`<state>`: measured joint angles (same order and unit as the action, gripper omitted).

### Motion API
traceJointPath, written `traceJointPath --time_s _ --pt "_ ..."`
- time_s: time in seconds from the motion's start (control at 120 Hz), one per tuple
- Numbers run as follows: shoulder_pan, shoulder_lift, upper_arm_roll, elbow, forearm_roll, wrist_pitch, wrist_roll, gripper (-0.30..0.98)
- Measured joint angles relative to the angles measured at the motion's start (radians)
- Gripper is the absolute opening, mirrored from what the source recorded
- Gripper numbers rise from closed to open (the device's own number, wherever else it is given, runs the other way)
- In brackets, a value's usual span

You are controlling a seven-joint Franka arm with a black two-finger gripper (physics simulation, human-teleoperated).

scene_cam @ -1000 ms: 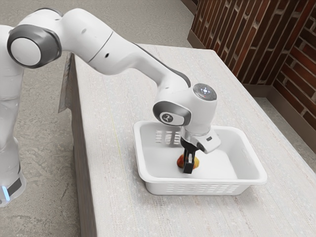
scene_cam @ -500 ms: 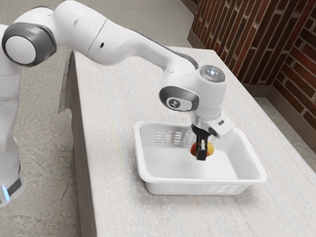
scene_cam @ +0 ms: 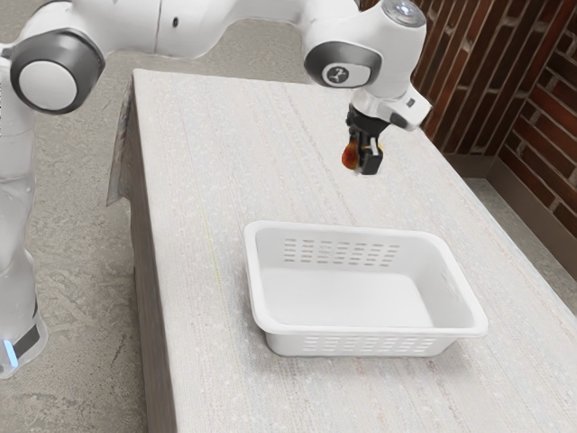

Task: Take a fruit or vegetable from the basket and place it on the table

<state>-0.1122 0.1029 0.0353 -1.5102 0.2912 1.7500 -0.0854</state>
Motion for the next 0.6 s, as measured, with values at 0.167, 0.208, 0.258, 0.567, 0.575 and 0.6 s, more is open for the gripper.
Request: traceJointPath --time_s 0.167,0.208,0.258,0.567,0.575,0.6 --pt "0.001 -0.001 0.114 -0.061 -0.063 -0.032 0.043 0.33" --pt "-0.005 -0.003 0.143 -0.098 -0.087 -0.025 0.055 0.33" --pt "-0.004 -0.003 0.172 -0.135 -0.117 -0.009 0.07 0.33" --pt "0.002 -0.004 0.256 -0.177 -0.27 0.038 0.168 0.6" --pt "0.002 -0.004 0.257 -0.177 -0.272 0.039 0.171 0.6" --pt "0.001 -0.004 0.257 -0.178 -0.277 0.04 0.178 0.62"
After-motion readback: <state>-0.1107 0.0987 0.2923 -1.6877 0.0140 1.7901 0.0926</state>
